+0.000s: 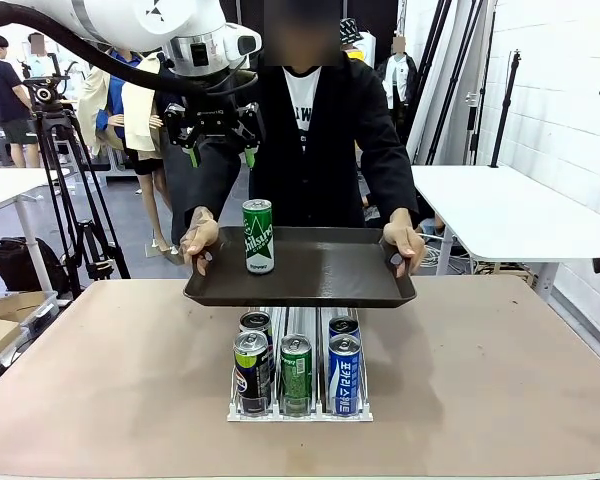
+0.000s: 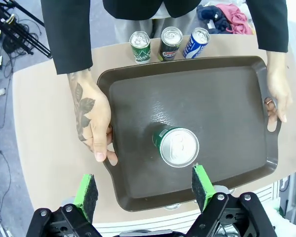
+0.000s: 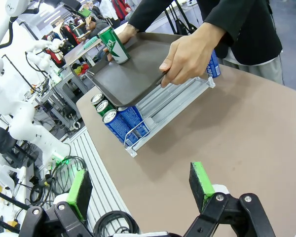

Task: Retrieve and hand over the desired beverage to the person.
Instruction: Pick up another can of the same type that the person held from the Automatic Can Dispenser.

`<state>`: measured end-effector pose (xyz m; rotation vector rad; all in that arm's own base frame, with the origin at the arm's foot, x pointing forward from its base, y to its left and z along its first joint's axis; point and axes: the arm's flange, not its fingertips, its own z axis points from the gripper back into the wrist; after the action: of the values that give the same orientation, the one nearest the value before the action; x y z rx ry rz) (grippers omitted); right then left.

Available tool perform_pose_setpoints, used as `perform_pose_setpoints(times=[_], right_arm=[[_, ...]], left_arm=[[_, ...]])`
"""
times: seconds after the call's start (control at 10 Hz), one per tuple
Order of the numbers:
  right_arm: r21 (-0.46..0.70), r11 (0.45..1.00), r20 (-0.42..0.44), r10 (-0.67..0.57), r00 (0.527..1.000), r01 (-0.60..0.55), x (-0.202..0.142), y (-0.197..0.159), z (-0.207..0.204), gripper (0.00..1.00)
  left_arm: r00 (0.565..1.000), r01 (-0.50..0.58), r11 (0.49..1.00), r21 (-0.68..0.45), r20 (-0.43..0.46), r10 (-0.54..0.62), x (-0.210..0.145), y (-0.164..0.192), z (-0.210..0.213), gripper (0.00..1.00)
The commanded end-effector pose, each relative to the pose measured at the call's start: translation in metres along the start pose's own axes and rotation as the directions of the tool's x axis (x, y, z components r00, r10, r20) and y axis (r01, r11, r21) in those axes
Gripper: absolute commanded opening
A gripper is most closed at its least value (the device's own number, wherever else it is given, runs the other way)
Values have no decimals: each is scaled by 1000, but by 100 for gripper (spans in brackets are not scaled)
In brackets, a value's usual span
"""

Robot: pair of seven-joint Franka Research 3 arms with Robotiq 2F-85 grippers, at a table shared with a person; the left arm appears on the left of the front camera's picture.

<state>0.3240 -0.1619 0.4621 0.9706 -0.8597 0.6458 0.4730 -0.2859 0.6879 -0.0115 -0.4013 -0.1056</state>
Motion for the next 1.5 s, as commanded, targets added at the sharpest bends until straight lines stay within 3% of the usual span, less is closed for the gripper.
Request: perform_pose_setpoints(times=[0.0, 0.3, 0.6, 1.0, 1.4], right_arm=[[7, 1000, 15, 2, 1000, -2, 1, 0, -1, 100], [7, 1000, 15, 2, 1000, -2, 1, 0, -1, 100], [7, 1000, 15, 2, 1000, -2, 1, 0, -1, 100], [7, 1000, 15, 2, 1000, -2, 1, 0, -1, 100], [7, 1000, 15, 2, 1000, -2, 1, 0, -1, 100]], left_arm=[[1000, 0, 1000, 0, 0, 0, 0, 0, 0, 100], [985, -124, 985, -116, -134, 108, 5, 66, -1, 100], [954, -237, 934, -269, -249, 170, 7, 154, -5, 100], [901, -381, 822, -423, -369, 228, -15, 267, -15, 100], [849, -525, 646, -554, -395, 351, -44, 357, -28, 100]])
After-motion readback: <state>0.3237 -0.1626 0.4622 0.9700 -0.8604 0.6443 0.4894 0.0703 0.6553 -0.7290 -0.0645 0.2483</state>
